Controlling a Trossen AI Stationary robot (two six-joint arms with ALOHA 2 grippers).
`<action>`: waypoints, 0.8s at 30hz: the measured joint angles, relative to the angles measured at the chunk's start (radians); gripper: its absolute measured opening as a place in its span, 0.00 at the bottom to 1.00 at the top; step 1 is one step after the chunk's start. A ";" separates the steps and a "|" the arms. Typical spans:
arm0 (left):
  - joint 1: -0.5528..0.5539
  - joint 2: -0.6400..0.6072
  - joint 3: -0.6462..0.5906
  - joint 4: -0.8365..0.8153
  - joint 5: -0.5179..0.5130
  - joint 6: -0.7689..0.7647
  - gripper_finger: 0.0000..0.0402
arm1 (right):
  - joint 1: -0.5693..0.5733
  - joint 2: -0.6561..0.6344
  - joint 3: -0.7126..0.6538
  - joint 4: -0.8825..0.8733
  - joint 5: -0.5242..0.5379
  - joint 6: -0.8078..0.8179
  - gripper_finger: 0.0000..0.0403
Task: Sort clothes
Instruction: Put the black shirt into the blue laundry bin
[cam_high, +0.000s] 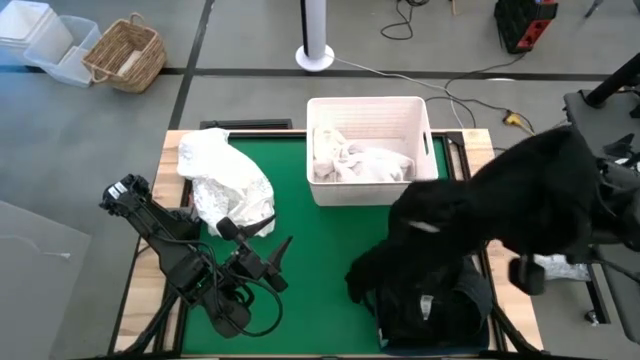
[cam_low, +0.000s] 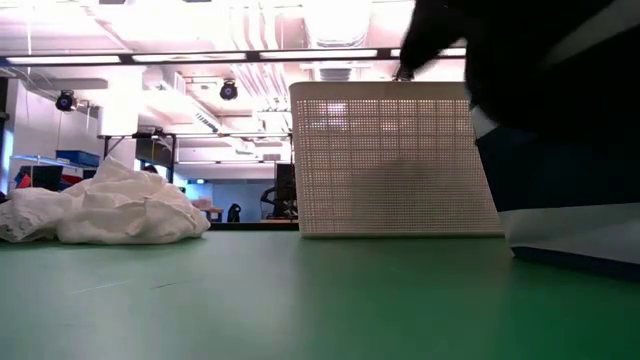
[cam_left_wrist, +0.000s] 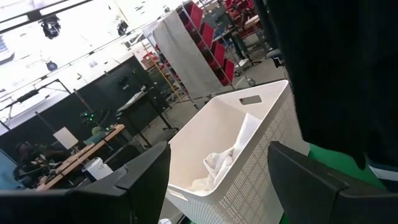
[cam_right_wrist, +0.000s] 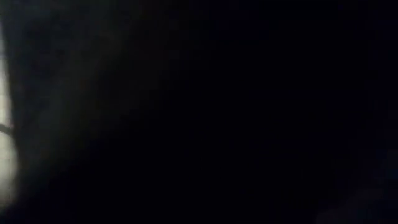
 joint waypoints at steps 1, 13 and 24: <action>0.000 0.000 0.000 0.000 0.000 -0.002 0.61 | 0.021 0.000 0.002 -0.016 -0.001 0.032 0.03; 0.001 0.000 0.000 0.002 0.000 -0.049 0.61 | 0.155 -0.007 0.075 -0.671 -0.127 0.951 0.03; 0.002 0.000 0.000 0.000 -0.032 -0.069 0.61 | 0.149 0.016 -0.141 -0.672 -0.269 1.195 0.03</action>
